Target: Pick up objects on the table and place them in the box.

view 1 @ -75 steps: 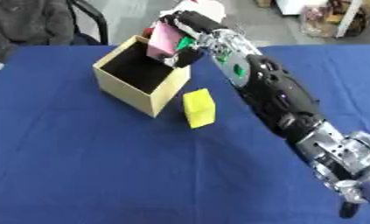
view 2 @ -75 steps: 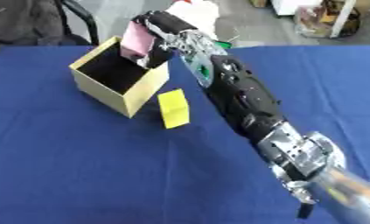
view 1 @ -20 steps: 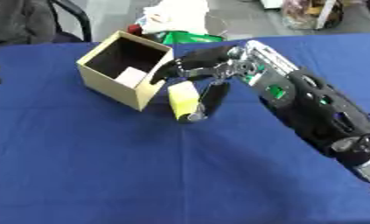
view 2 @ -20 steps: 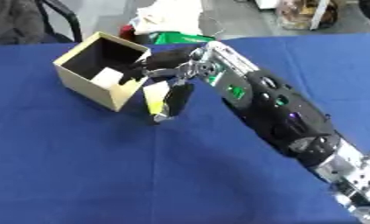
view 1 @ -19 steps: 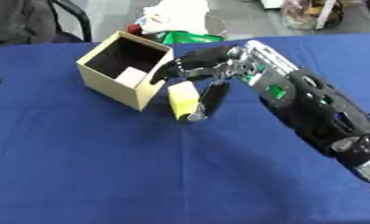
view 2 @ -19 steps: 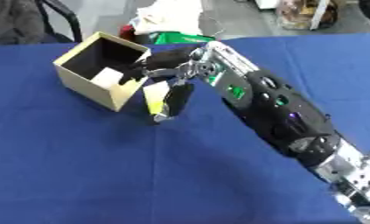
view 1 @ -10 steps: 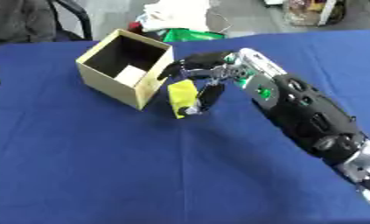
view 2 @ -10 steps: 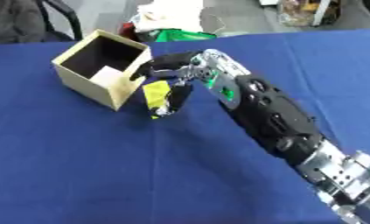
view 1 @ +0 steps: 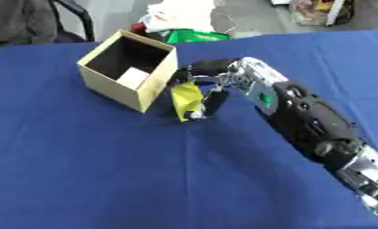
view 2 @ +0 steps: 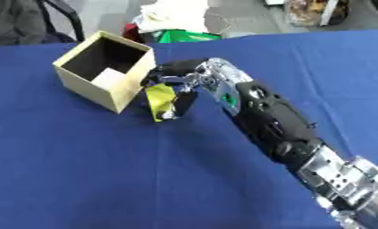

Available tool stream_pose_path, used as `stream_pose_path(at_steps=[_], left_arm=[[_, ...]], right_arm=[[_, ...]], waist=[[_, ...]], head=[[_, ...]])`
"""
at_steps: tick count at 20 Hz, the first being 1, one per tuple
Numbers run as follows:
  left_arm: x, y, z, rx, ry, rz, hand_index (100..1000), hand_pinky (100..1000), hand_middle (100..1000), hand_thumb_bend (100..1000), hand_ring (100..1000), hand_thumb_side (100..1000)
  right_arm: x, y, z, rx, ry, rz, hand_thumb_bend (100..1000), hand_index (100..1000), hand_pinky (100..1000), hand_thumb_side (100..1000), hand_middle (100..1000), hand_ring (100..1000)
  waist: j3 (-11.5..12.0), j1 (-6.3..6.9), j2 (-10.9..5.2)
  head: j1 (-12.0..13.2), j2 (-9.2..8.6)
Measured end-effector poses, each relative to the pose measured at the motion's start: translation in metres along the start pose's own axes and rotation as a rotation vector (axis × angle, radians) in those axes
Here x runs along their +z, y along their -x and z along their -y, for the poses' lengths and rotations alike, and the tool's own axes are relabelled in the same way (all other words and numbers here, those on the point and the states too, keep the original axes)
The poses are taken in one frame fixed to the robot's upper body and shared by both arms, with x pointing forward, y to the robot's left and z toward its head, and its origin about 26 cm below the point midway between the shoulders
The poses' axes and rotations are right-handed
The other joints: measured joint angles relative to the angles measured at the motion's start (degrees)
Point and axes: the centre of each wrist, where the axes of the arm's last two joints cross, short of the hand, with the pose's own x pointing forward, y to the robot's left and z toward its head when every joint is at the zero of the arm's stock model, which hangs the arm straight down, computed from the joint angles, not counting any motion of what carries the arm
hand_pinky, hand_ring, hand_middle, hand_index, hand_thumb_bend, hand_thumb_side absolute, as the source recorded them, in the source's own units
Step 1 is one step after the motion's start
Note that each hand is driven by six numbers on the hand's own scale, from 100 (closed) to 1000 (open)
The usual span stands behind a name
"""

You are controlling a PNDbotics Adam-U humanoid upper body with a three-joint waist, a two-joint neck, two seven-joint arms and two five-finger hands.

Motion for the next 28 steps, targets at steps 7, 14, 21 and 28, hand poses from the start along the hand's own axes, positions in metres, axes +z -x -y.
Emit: stream_pose_path(at_steps=[7,14,21,28], left_arm=[[0.0,0.0,0.0,0.0,0.002,0.001,821,619,649,254,662,629],[0.0,0.0,0.0,0.0,0.004,0.0,821,619,650,251,663,630],[0.0,0.0,0.002,0.003,0.018,0.001,821,619,650,252,662,628],[-0.003,-0.002,0.007,0.017,0.042,0.012,820,619,649,250,661,627]], right_arm=[[0.0,0.0,0.002,0.004,0.046,0.008,227,814,841,357,573,803],[0.009,-0.004,0.027,0.017,0.151,0.027,211,805,841,347,558,799],[0.025,-0.01,0.079,0.045,0.314,0.024,202,799,840,333,551,791],[0.03,0.005,0.094,0.003,0.394,-0.046,165,802,835,341,560,791]], waist=[[0.0,-0.04,0.14],[0.12,-0.41,0.05],[1.74,-0.76,-0.42],[5.01,-0.77,-0.33]], head=[[0.0,-0.23],[-0.01,-0.24],[-0.73,-1.03],[-2.52,-2.81]])
